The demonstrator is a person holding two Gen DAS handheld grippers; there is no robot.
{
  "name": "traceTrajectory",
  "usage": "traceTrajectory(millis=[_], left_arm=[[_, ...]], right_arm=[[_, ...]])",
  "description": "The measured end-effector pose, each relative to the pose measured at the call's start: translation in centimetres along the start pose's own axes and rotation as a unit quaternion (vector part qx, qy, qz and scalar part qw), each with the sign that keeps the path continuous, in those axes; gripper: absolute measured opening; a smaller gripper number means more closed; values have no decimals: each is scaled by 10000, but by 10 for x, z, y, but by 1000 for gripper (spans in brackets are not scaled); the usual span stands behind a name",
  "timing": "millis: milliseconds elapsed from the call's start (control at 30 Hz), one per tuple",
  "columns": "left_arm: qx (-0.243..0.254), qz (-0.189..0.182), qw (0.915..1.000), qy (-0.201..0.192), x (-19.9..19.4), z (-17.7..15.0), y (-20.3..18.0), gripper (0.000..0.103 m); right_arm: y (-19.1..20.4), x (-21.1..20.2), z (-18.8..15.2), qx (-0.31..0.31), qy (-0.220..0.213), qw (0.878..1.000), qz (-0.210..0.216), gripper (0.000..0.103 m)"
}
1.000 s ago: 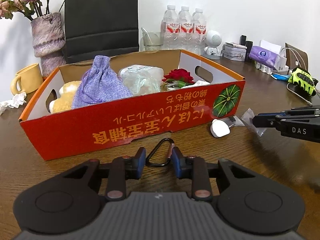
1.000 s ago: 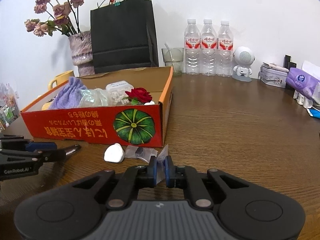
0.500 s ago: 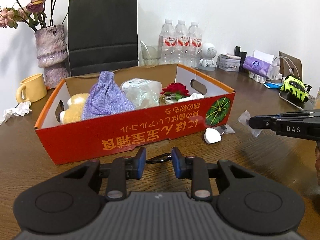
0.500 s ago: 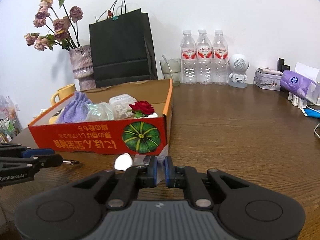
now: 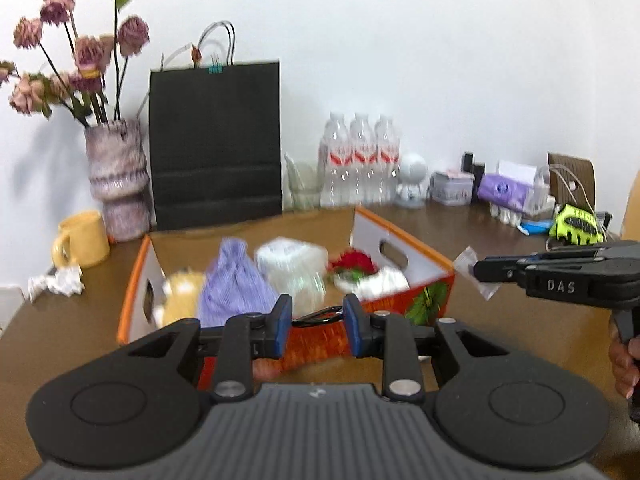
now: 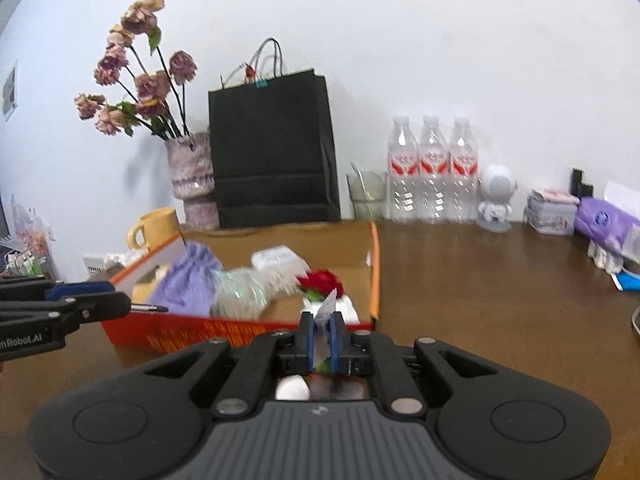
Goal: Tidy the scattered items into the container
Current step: 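Carry the carabiner and clear packet into the box and release both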
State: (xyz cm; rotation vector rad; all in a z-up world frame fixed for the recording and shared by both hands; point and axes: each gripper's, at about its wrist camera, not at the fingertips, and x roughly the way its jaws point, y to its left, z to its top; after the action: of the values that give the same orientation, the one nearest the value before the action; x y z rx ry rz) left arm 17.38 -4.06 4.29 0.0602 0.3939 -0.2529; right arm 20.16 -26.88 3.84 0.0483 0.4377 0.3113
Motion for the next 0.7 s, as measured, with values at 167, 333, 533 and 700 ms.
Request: traceTrajectory(millis=[167,333,533,700], left_arm=[[-111,74,9998,-129,17,19,16,28],[-373,177,9991,-18,52,21,40,28],[-589,296,9976,225,90,16,62,28],[-803,327,9952,447,107,8,73,41]], right_arm=[[15,24,23,-110,-87,9998,156,7],[27,67,35,-156,77,9994,300,7],[29,107,35,-197,319,9985,392,7],[24,120,27,-36,585,9973,449,44]])
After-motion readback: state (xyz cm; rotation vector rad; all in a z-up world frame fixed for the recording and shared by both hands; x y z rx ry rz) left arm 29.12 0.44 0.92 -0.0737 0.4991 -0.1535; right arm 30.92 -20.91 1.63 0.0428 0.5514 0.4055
